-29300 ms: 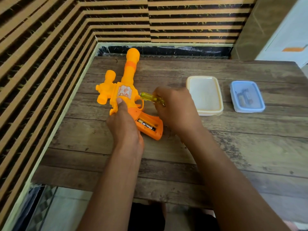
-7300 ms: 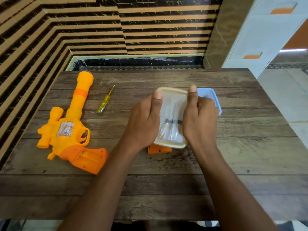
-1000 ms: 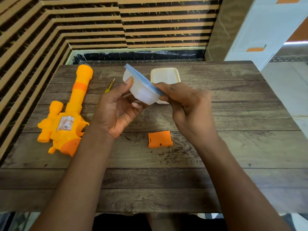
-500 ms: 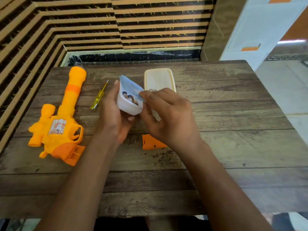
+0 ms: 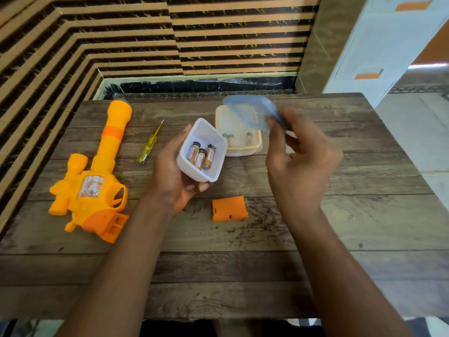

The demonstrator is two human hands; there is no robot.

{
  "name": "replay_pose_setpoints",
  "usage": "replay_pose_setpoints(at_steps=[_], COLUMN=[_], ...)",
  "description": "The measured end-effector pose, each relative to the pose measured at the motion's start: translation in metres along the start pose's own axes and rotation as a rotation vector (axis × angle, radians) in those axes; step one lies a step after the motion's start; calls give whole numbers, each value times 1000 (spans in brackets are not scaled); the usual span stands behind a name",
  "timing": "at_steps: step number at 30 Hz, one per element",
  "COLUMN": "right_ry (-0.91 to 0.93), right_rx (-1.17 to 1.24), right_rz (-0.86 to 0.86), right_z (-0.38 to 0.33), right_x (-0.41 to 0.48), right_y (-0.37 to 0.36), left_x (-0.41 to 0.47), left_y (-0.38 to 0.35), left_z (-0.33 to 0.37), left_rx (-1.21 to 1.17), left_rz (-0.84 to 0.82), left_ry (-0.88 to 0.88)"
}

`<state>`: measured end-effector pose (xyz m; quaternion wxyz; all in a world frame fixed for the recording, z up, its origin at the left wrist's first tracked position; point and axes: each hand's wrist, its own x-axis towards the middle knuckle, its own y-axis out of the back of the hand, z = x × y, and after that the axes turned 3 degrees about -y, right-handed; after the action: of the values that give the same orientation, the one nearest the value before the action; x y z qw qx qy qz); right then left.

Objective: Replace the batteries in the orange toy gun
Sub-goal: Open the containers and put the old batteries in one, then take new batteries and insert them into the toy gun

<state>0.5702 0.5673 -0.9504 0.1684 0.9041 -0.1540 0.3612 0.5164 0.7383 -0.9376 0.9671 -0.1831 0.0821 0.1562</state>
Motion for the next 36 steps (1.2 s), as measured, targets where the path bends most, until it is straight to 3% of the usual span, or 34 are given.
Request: replay_pose_setpoints(at_steps=[4, 10, 17, 25, 27, 30, 33, 36], right_ry=[49, -33, -99, -120, -130, -132, -264, -510], right_rx=[-167, -324, -374, -416, -404, -346, -86, 271], right_rz=[36, 1, -321, -537, -515, -321, -115, -112], right_z=[20, 53, 61, 72, 64, 48, 25, 5], right_x=[6, 12, 8, 0, 0, 5, 7, 2], right_y=[8, 21, 13, -6, -7, -6, -7, -9], left_x=[3, 2, 2, -2, -2, -1, -1, 0], left_y=[3, 1, -1, -2, -3, -6, -15, -35], left_z=[-1, -1, 0, 0, 1, -1, -3, -8], left_rx=[-84, -86, -65, 25, 37, 33, 30, 152], left_rz=[20, 51, 104, 109, 104, 86, 61, 104], left_ry=[-8, -2, -36, -18, -17, -23, -49, -137])
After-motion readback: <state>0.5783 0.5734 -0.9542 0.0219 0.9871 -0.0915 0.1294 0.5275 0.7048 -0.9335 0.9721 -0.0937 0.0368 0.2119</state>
